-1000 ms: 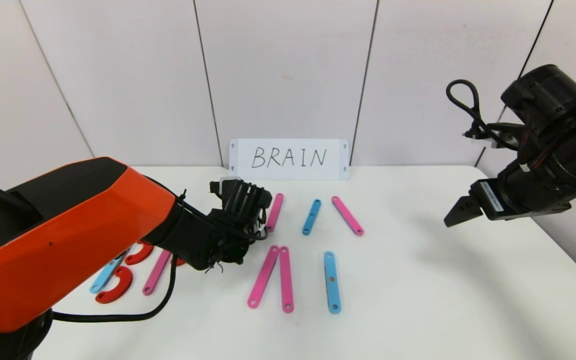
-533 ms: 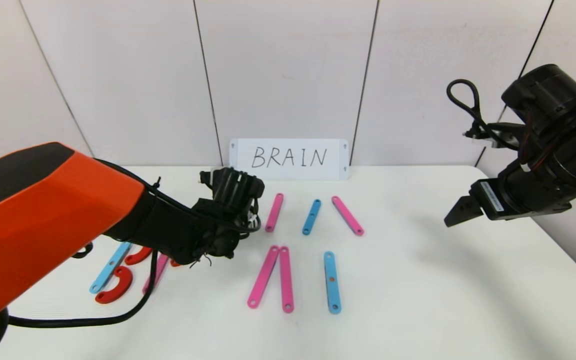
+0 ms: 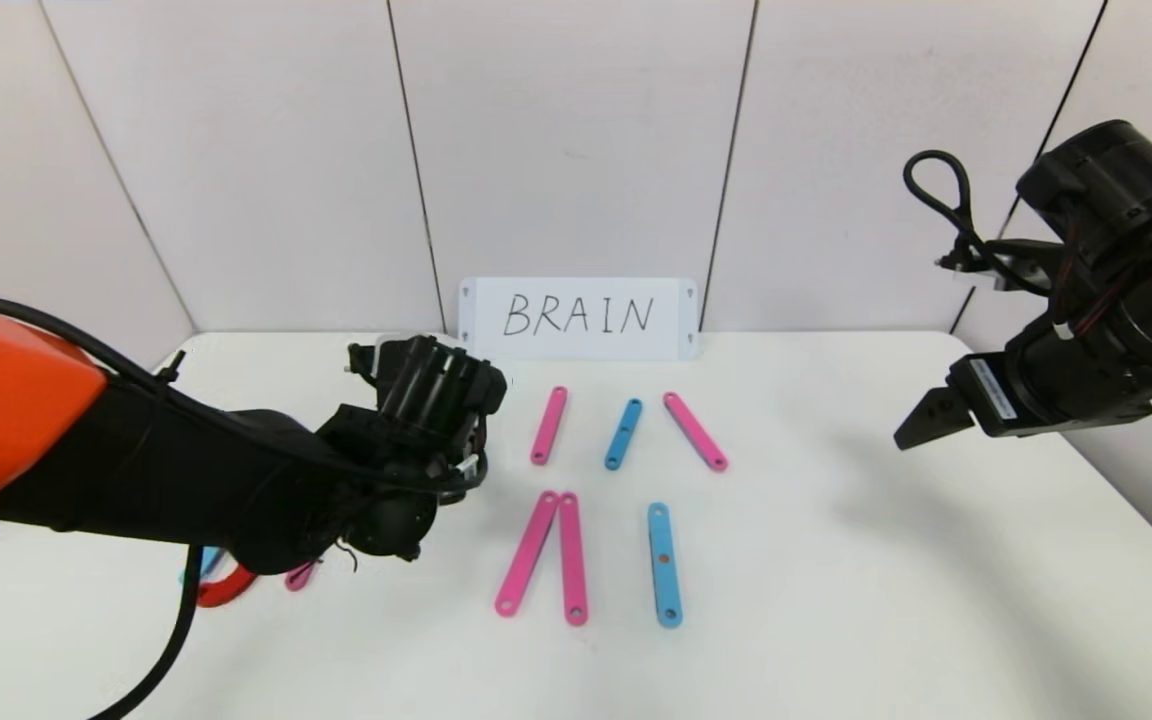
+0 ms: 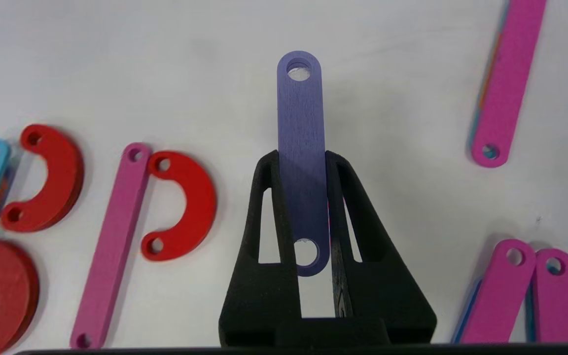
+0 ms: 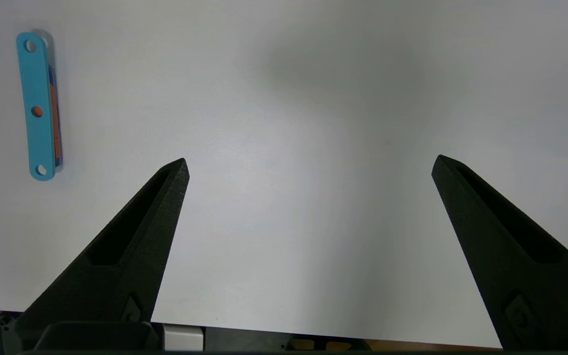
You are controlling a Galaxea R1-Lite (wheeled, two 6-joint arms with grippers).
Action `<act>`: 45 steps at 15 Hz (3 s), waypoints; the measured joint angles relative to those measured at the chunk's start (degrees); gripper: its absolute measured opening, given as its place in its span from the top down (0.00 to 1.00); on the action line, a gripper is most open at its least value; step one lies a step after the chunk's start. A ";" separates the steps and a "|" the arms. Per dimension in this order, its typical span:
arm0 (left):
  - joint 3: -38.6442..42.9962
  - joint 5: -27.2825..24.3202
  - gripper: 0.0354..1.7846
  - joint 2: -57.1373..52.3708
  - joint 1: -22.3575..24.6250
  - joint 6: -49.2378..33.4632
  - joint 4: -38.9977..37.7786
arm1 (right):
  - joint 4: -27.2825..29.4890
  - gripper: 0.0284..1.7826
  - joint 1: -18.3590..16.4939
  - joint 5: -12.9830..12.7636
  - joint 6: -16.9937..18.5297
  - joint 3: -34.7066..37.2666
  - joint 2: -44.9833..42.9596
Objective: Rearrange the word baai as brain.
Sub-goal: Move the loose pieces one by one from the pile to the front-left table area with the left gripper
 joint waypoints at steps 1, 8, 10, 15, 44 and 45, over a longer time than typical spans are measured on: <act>1.23 1.49 0.89 -0.99 -0.11 -2.15 1.57 | 0.02 0.03 0.10 -0.02 0.01 0.00 -0.02; 6.64 2.67 0.89 -4.00 -1.61 -16.04 11.86 | 0.05 0.03 0.82 -0.02 0.01 0.35 -0.13; 8.46 2.68 0.89 -4.52 -1.79 -17.64 12.09 | 0.02 0.03 0.82 -0.02 0.00 0.35 -0.13; 12.75 2.60 0.89 -6.23 -2.13 -20.02 11.95 | 0.07 0.03 1.18 -0.05 0.01 0.55 -0.16; 16.04 0.41 0.89 -1.99 -2.22 -28.65 11.42 | 0.00 0.03 1.76 -0.05 0.00 0.88 -0.35; 15.92 0.28 0.89 -1.77 -1.85 -28.65 11.37 | 0.00 0.03 1.78 -0.05 0.01 0.88 -0.35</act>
